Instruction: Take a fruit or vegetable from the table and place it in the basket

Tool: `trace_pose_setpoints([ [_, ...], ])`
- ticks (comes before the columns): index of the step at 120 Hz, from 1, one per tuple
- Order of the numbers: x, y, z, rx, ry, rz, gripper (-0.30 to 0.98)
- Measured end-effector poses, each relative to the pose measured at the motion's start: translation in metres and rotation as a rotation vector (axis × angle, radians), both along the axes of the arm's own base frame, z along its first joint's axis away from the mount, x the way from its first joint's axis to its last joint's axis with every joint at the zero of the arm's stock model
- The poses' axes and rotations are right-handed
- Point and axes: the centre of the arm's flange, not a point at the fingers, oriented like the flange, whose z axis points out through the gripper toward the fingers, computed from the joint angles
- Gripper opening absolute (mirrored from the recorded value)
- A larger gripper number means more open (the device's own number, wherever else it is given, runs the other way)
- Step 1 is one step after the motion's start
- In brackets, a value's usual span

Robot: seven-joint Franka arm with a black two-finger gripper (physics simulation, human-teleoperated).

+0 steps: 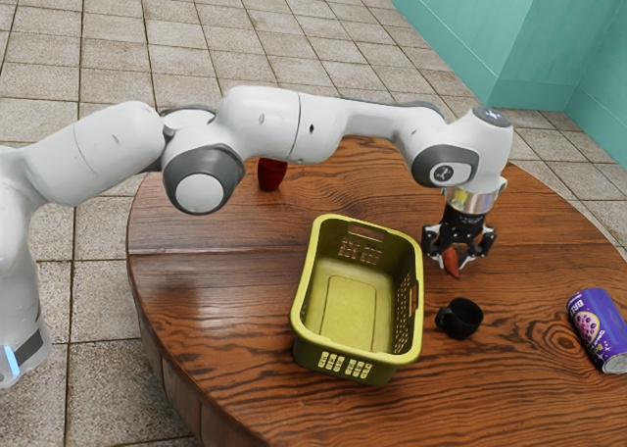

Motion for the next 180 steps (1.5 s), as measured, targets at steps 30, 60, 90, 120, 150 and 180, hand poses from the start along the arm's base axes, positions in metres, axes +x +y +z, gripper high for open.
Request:
trace_pose_setpoints([
  [30, -0.004, -0.006, 0.023, 0.016, -0.027, -0.014, 0.15],
  [60, -0.032, -0.018, 0.108, 0.029, -0.081, -0.038, 0.15],
  [90, -0.089, -0.023, 0.191, 0.039, -0.061, -0.059, 0.16],
  [120, -0.194, -0.026, 0.2, 0.073, 0.024, -0.09, 0.15],
  [150, -0.244, -0.055, 0.202, 0.076, 0.013, -0.16, 0.15],
  [180, -0.253, -0.065, 0.191, 0.075, 0.02, -0.189, 0.16],
])
